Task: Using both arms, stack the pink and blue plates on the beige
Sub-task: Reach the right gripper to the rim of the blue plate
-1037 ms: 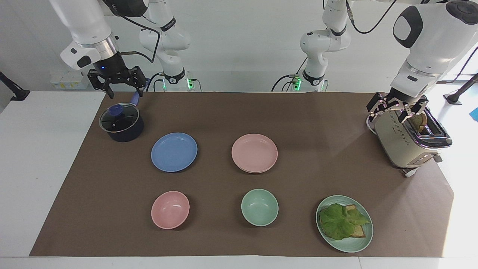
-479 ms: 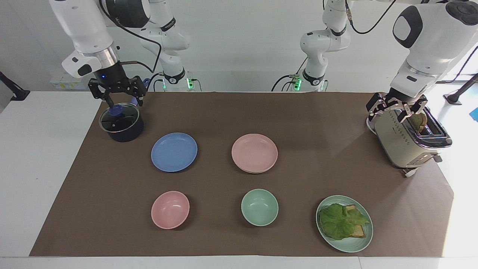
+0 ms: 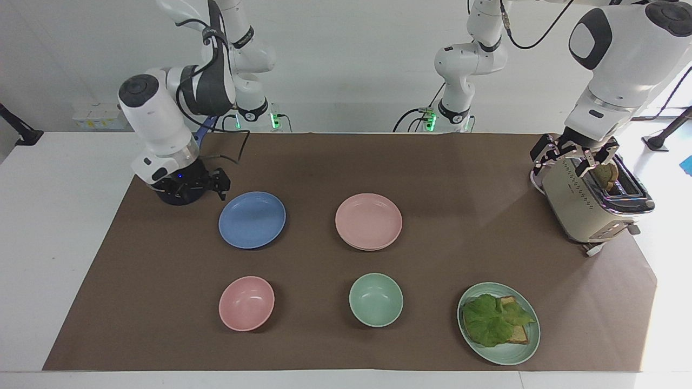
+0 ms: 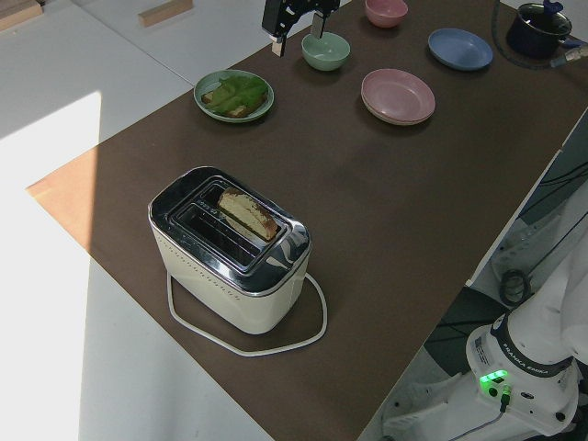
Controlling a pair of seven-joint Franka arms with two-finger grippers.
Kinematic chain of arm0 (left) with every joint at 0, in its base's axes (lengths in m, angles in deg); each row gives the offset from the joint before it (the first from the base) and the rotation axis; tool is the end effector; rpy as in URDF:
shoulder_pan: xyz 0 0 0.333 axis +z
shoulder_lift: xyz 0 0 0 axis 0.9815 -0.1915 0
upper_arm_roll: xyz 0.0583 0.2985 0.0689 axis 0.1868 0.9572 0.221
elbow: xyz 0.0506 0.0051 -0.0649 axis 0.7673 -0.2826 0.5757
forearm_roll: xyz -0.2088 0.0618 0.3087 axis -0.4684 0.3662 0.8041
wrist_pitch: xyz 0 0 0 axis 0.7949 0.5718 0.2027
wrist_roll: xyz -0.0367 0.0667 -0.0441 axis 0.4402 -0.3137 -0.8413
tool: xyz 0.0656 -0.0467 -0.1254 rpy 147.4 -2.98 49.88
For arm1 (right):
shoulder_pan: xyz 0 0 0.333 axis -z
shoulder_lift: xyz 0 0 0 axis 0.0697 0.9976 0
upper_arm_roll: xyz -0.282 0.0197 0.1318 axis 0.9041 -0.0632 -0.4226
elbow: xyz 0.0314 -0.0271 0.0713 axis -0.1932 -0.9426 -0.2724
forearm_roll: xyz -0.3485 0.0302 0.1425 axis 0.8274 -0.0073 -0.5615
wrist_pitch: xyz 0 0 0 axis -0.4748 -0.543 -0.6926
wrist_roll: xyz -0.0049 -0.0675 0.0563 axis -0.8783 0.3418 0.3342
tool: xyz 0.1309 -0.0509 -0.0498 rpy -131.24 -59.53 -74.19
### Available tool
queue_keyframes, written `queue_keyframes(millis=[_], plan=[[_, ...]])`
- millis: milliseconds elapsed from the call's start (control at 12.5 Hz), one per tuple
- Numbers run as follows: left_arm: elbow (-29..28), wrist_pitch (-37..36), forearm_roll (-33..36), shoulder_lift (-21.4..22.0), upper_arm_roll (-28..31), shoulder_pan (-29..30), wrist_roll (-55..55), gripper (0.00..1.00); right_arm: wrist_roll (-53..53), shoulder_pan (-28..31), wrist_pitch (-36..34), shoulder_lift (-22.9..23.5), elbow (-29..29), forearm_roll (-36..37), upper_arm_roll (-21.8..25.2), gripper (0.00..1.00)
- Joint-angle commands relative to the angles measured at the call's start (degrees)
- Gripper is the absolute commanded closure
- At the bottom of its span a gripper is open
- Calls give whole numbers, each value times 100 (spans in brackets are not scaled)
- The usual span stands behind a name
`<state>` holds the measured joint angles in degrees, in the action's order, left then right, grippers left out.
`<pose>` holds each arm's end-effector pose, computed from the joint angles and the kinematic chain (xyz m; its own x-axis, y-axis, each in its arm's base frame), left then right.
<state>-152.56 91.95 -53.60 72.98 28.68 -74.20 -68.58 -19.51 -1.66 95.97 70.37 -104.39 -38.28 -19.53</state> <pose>0.5731 -0.0203 0.5574 0.9894 -0.1357 0.0509 -0.1343 -0.9905 -0.0295 0.5611 -0.0022 0.3779 0.9984 0.0572 0.0023 0.0572 -0.9983 -0.0133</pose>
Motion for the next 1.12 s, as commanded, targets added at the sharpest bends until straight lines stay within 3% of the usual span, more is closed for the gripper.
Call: queue_keyframes(millis=[0,160,239,399,479,558,718,1037], plan=[[-6,-88,82,47,-33,42,71,0,46,12,731,253,-530,-56,-7,0],[-15,-88,82,47,-33,42,71,0,300,12,1013,395,-742,-56,-16,0],[-6,-88,82,47,-33,42,71,0,450,82,1084,465,-821,-64,-16,8],[-6,-88,82,47,-33,42,71,0,600,118,1164,553,-892,-238,-16,41],[-6,-88,82,47,-33,42,71,0,679,127,1164,553,-883,-466,-7,69],[-6,-88,82,47,-33,42,71,0,758,135,1155,562,-866,-643,-7,85],[-6,-88,82,47,-33,42,71,0,759,188,1146,562,-866,-688,-7,95],[-15,-88,82,47,-33,42,71,0,759,223,1120,553,-883,-785,-7,95]])
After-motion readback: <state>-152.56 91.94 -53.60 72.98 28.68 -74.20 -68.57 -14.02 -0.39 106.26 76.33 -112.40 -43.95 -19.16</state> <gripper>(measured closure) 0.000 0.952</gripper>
